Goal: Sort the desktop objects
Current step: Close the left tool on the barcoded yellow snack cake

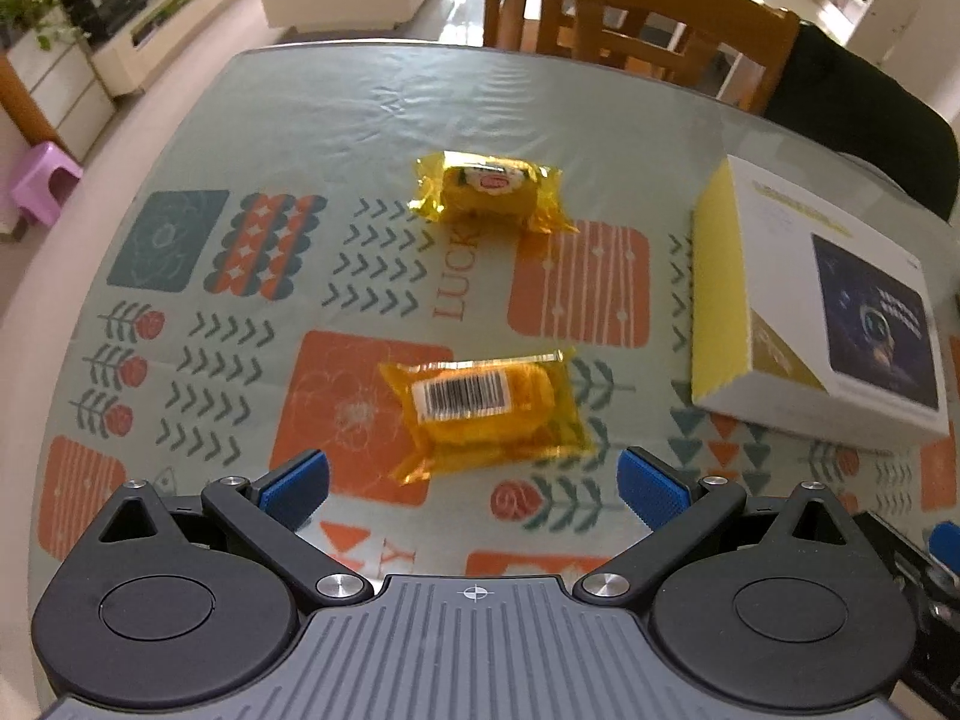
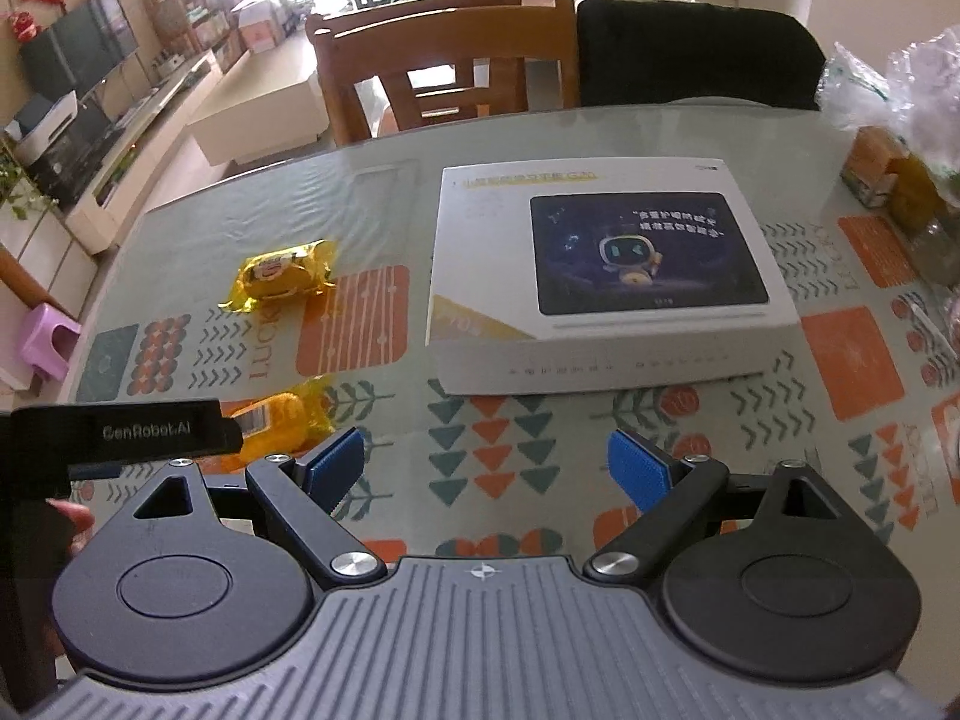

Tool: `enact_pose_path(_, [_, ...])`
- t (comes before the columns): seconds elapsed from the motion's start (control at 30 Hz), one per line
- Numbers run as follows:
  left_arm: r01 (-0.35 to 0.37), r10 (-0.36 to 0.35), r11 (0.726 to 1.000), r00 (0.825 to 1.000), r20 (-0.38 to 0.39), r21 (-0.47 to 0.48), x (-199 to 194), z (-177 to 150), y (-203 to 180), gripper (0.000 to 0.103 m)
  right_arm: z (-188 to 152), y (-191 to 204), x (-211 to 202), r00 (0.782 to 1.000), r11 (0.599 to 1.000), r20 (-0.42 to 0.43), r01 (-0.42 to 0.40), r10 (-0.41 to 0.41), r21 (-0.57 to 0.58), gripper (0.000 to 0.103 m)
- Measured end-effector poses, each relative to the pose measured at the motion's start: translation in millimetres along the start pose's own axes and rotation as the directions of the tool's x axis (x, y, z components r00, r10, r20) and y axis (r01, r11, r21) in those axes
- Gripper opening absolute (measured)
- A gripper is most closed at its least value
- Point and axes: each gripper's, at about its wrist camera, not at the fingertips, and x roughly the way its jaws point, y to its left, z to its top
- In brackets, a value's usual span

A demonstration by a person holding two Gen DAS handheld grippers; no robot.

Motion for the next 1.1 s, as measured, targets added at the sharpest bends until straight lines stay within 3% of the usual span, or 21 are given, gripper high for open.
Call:
enact_pose_path(0.4, [-0.03, 0.028, 0.999, 0.997, -0.068, -0.028, 60, 27, -19, 0.103, 29, 1, 33, 0.999, 1.0, -0.037, -0.003, 0.002, -0.024, 0.103])
enact_pose_path(1.1, [-0.086, 0.082, 0.996, 0.984, -0.159, -0.02, 115, 24, -21, 0.103, 34, 9, 66, 0.995, 0.999, -0.1, 0.001, -0.005, -0.045, 0.103])
